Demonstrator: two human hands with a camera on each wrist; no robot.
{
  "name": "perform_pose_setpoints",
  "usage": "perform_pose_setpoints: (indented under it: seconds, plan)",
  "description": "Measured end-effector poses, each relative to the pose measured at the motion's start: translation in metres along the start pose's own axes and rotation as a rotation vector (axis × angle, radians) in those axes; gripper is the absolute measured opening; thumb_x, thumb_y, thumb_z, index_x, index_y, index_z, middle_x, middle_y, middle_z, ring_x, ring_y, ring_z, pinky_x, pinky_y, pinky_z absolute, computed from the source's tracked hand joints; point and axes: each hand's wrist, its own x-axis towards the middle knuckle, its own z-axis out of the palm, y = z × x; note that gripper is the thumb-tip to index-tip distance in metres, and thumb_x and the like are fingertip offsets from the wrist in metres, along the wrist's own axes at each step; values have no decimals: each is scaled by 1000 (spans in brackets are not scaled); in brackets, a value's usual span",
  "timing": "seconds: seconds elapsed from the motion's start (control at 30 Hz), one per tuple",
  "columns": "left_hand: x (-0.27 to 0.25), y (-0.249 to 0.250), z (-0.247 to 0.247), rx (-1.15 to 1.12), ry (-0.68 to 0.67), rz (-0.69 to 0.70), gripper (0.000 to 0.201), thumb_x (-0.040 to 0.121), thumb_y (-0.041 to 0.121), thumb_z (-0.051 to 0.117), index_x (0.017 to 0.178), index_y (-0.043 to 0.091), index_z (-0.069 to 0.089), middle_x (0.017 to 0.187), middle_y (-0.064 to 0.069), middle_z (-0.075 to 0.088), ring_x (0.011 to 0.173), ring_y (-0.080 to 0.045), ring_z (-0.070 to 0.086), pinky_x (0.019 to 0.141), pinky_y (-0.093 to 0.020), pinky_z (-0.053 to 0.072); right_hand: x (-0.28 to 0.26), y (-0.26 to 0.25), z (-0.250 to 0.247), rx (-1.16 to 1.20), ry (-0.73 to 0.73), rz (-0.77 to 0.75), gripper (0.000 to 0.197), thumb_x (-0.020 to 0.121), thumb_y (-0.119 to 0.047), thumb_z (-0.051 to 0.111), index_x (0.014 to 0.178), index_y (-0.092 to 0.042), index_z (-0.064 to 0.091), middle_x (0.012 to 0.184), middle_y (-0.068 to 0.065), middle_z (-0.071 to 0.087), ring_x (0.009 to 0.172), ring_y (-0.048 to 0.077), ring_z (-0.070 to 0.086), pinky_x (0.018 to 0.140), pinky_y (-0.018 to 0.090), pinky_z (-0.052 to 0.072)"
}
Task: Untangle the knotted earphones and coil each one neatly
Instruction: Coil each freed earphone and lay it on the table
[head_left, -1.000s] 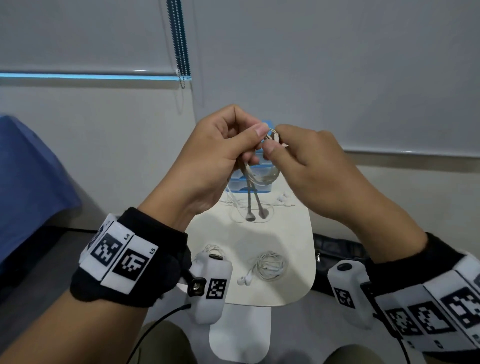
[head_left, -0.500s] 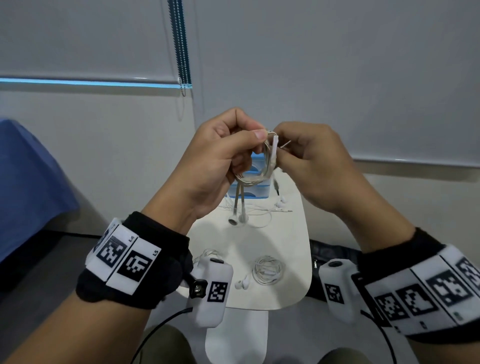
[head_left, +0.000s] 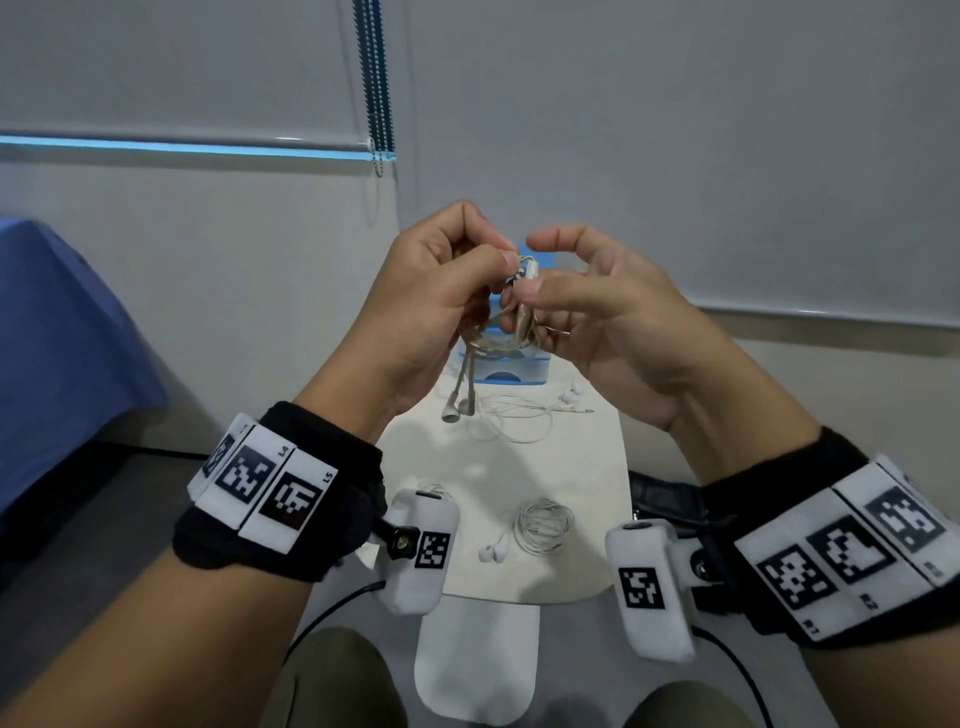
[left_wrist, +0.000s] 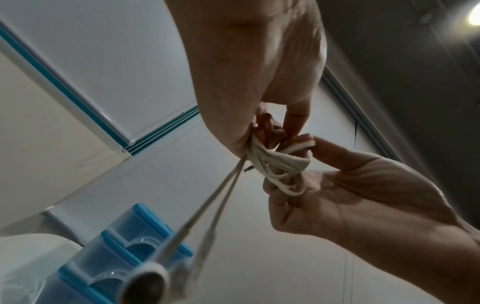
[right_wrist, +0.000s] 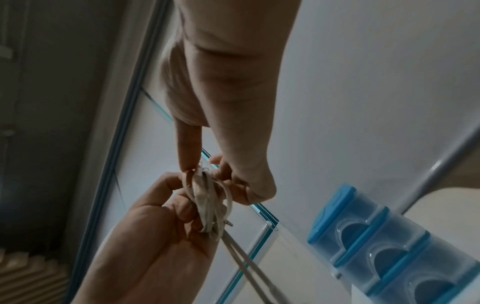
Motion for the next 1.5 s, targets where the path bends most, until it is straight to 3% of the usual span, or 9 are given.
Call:
perform_pose_setpoints:
  seconds: [0.13, 0.27, 0.5, 0.63, 0.83, 1.0, 1.2, 1.33, 1.5]
  plan:
    - [-3, -3, 2, 18, -45, 10, 22, 98, -3, 54, 82, 11, 50, 61, -1, 62, 49, -7, 47, 51, -21, 33, 0, -1, -4, 140, -67, 145, 49, 88, 2, 60, 132, -12, 45, 81, 6, 66, 74, 18, 58, 76, 33, 42]
    - [-2, -6, 1, 74, -70, 26, 8, 95, 6, 60, 90, 12, 59, 73, -8, 54, 60, -17, 45, 55, -27, 34, -1, -3, -4, 76, -94, 135, 62, 76, -1, 67, 132, -12, 44, 85, 6, 64, 80, 21, 59, 79, 36, 43]
    - [1, -12, 4, 274, -21, 59, 23, 98, -1, 55, 96, 14, 73, 65, 2, 53, 52, -4, 47, 53, -16, 38, 2, -3, -3, -556, 61, -55, 47, 84, -2, 72, 113, -29, 46, 99, 32, 65, 79, 25, 60, 71, 46, 48]
    - [5, -16, 3, 382, 69, 78, 21, 96, 6, 60, 89, 20, 74, 70, 1, 62, 51, -2, 49, 53, -17, 40, 5, -1, -1, -977, 158, -215, 32, 92, -3, 61, 112, -28, 52, 74, 11, 68, 60, 20, 55, 55, 31, 47]
    - [7, -17, -6, 495, 19, 4, 6, 99, 24, 64, 94, 28, 67, 69, -4, 50, 55, -12, 40, 59, -33, 38, 1, -10, 3, -1414, 156, -276, 34, 91, -6, 56, 112, -32, 57, 89, 3, 66, 88, 27, 61, 72, 42, 53]
    - [1, -11, -8, 354, -111, -153, 19, 101, 7, 55, 84, 13, 58, 65, 1, 42, 48, -8, 33, 49, -23, 29, 1, -8, -7, -1617, 177, -509, 17, 96, -13, 63, 95, -28, 72, 80, -4, 59, 92, 24, 48, 78, 40, 39]
    - [-7, -26, -2, -35, -94, -231, 18, 105, 6, 51, 87, 8, 53, 66, -1, 47, 48, -9, 25, 45, -21, 22, 5, 20, -18, -938, 255, -352, 10, 89, -7, 74, 85, -15, 77, 73, -7, 71, 68, 5, 67, 67, 11, 47]
    - [-10, -36, 4, 25, -12, -121, 18, 105, 10, 54, 87, 11, 55, 64, 2, 54, 49, -9, 32, 47, -19, 29, 4, 28, -9, -357, 225, -114, 6, 90, 4, 70, 88, -1, 72, 83, 17, 77, 79, 28, 77, 76, 36, 63]
    - [-9, -40, 3, 238, 64, 48, 13, 104, 11, 59, 92, 7, 58, 72, 3, 65, 61, -5, 58, 57, -14, 44, 4, 27, -6, -9, 175, 39, 15, 90, 10, 61, 95, -3, 64, 85, 18, 72, 82, 31, 73, 72, 32, 57]
